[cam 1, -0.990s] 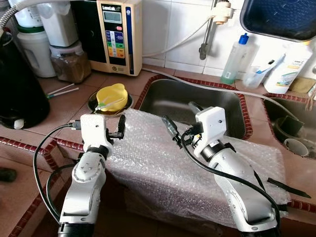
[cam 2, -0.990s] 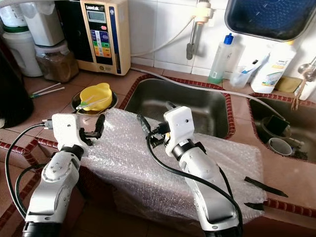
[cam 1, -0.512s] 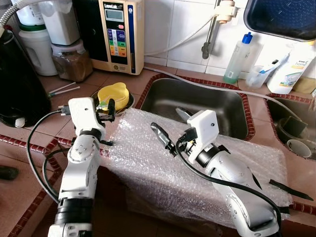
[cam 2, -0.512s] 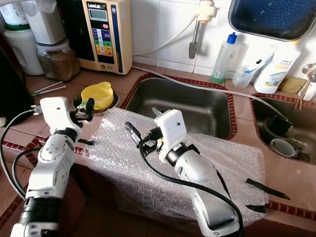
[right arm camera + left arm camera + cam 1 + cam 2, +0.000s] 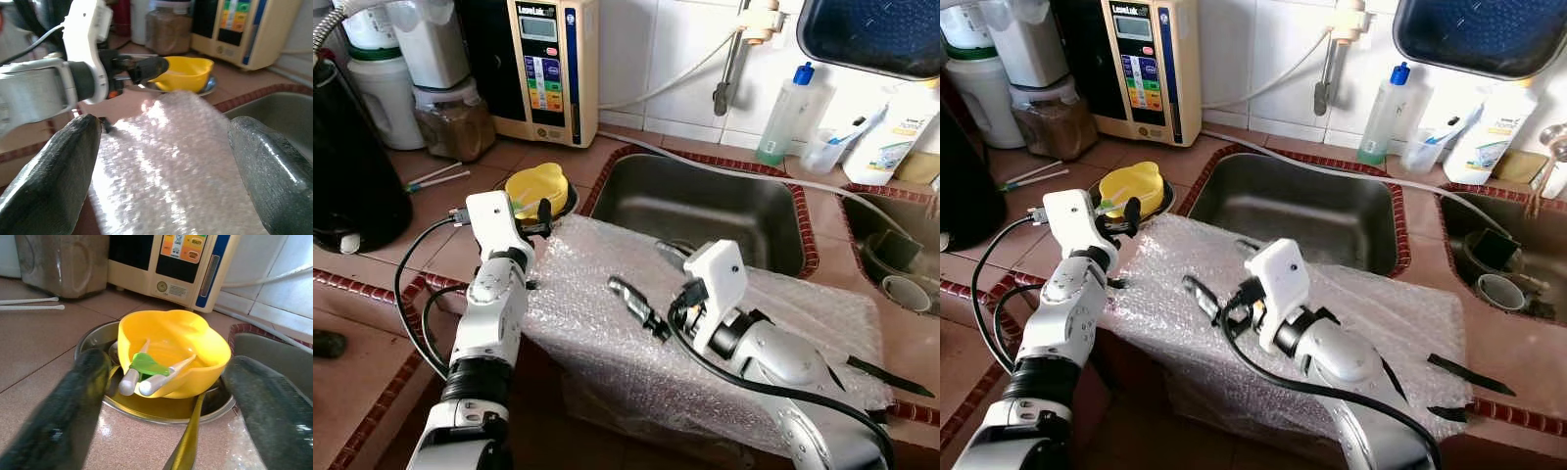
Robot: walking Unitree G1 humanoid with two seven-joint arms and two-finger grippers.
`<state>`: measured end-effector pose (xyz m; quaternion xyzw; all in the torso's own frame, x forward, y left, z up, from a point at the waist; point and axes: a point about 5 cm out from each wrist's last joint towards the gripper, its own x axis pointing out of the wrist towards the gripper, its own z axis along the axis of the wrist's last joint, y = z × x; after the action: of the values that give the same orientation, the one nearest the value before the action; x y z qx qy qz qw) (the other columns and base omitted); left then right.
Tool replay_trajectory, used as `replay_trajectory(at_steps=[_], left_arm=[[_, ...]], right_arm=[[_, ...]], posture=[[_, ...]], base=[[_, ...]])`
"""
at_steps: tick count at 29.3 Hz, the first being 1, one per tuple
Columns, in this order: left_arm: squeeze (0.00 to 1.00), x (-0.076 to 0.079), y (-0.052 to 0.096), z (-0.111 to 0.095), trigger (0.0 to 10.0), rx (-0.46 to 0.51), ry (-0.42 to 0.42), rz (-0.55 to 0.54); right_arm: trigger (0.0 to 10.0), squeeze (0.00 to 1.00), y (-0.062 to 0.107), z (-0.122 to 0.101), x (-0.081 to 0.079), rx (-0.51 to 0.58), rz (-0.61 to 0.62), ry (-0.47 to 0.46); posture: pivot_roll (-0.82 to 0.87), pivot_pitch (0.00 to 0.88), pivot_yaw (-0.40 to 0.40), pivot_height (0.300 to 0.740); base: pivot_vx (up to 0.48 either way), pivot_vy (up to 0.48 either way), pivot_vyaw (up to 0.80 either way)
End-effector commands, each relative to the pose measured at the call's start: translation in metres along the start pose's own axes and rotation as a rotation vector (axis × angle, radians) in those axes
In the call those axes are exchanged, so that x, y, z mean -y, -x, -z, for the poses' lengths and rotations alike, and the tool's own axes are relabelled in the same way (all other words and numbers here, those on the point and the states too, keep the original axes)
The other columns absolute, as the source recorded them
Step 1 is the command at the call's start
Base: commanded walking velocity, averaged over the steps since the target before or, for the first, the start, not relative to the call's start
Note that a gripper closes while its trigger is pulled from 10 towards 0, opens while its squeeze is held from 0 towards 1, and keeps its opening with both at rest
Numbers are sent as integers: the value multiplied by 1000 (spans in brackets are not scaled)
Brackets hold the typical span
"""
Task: Kitchen organization
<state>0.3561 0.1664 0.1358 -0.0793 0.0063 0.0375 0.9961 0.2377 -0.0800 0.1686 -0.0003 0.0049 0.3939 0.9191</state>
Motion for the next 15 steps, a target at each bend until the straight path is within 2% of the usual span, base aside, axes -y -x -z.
replay_trajectory(at_steps=[1,2,15], left_arm=[[0,0,-4,-6,2275,14,20,1],[0,-1,-5,-6,0,13,31,-2],[0,-6,-12,-6,0,22,48,-20]], right_arm=[[10000,0,3,-6,-3,11,-28,0],[10000,0,4,-5,-3,9,-30,1],[10000,0,3,-6,-4,-12,-32,16]], posture=[[-48,0,-17,740],[-49,0,-17,740],[-49,0,-19,740]], base=[[0,0,0],[0,0,0],[0,0,0]])
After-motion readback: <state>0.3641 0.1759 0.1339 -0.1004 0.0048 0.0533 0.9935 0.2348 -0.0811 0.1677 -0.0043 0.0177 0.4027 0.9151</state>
